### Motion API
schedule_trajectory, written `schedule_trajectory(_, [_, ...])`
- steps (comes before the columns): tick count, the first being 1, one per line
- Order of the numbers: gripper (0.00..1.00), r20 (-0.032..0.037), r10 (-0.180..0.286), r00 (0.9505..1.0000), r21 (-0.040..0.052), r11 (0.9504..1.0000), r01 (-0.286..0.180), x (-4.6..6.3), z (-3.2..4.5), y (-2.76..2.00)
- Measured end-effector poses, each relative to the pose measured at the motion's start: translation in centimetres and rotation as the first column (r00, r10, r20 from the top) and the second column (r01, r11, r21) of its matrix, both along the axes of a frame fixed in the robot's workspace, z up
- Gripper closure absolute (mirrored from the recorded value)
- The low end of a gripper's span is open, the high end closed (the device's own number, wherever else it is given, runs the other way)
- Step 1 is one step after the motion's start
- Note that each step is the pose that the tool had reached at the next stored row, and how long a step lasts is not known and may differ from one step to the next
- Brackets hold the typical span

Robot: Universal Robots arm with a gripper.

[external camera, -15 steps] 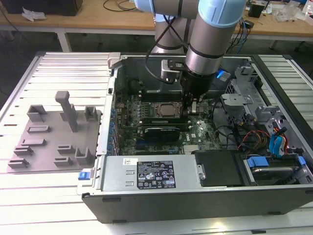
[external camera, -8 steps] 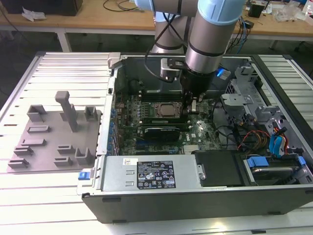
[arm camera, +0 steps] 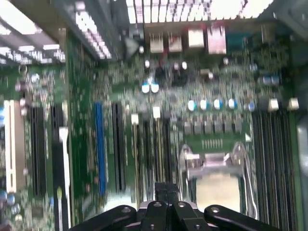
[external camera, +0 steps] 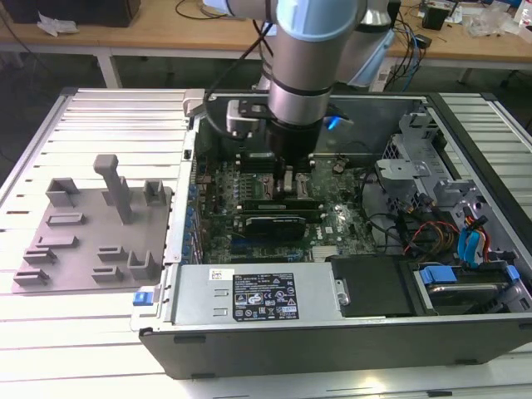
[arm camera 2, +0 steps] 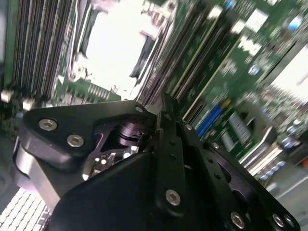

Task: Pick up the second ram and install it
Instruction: 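Press down the second ram until it locks into place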

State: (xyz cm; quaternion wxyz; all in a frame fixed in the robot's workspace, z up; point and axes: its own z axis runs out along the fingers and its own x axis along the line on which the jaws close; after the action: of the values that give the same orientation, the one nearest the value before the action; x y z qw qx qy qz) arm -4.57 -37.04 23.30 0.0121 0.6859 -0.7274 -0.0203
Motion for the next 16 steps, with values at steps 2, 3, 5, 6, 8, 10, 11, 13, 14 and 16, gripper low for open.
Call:
schedule_trajectory(2, [0.92,0.0014,0.000,1.0000,0.0012,1.0000,0.000,-0.9,-0.12,0.00])
schedule_trajectory(3, [0.92,0.0014,0.000,1.0000,0.0040,1.0000,0.000,-1.2,-0.34,-0.01])
schedule_trajectory(5, [0.92,0.0015,0.000,1.0000,0.0083,1.0000,0.000,-1.3,-0.63,0.01])
schedule_trajectory(6, [0.92,0.0020,0.000,1.0000,0.0093,1.0000,0.000,-1.3,-0.43,0.01])
schedule_trajectory(8, [0.92,-0.0038,0.000,1.0000,0.0116,0.9999,0.000,-0.3,0.20,0.00])
schedule_trajectory(10, [0.92,-0.0261,0.000,0.9997,0.0137,0.9999,0.000,1.8,0.20,-0.01])
schedule_trajectory(11, [0.92,-0.0303,0.000,0.9995,0.0134,0.9999,0.000,2.3,0.35,-0.01])
schedule_trajectory(13, [0.92,-0.0303,0.000,0.9995,0.0137,0.9999,0.001,2.3,1.81,0.00])
schedule_trajectory(14, [0.92,-0.0303,0.000,0.9995,0.0136,0.9999,0.001,2.3,2.33,0.00])
schedule_trajectory(16, [0.92,-0.0303,0.000,0.9995,0.0136,0.9999,0.000,2.3,3.46,0.00])
